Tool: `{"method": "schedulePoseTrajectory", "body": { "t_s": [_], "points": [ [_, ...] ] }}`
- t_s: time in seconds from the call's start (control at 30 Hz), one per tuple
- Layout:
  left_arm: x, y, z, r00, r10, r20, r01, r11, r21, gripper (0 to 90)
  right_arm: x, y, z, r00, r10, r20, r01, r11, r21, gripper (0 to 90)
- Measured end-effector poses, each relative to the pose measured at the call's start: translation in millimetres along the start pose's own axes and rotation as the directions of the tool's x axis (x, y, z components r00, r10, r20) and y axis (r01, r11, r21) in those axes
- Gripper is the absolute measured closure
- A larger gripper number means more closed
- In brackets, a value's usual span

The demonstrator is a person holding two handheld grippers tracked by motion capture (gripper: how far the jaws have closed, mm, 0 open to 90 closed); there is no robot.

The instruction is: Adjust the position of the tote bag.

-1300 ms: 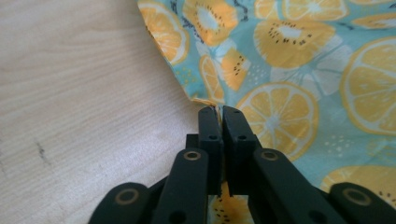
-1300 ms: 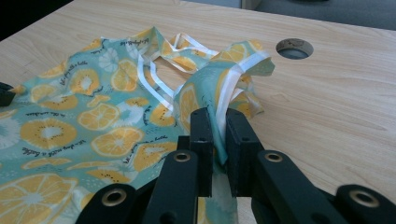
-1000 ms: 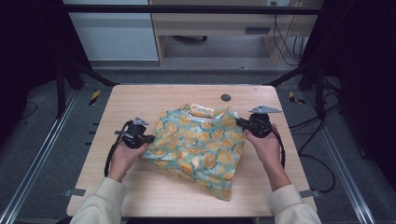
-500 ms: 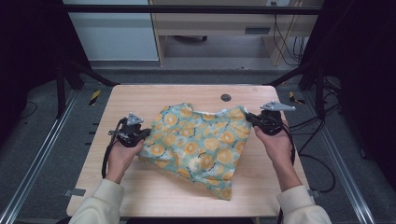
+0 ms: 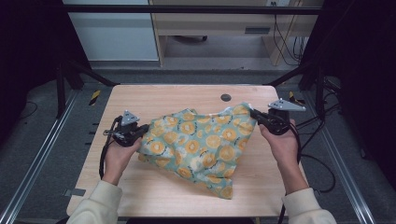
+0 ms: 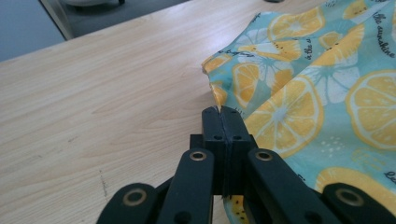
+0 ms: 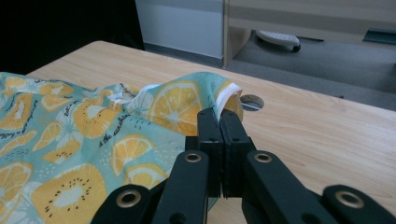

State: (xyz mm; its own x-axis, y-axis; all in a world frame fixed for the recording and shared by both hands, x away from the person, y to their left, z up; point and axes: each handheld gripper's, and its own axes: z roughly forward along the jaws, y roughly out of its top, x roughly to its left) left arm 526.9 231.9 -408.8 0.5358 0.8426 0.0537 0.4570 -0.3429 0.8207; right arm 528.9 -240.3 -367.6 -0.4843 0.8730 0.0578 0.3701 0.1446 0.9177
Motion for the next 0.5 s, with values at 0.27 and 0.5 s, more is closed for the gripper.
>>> {"method": "schedulePoseTrajectory", "body": {
  "t_s": [0.27,0.5],
  "points": [
    [-8.6,4.5,-24.1,0.9996,0.028,-0.003,-0.028,0.9966,-0.077,90.0,8.7,3.6,-28.4,1.0000,-0.008,-0.004,0.007,0.996,-0.087,89.1],
    [-13.3,8.0,-36.0,0.9990,0.044,-0.008,-0.045,0.9931,-0.108,90.0,15.7,1.9,-49.0,0.9996,-0.024,-0.012,0.022,0.993,-0.119,89.1]
  ]
}}
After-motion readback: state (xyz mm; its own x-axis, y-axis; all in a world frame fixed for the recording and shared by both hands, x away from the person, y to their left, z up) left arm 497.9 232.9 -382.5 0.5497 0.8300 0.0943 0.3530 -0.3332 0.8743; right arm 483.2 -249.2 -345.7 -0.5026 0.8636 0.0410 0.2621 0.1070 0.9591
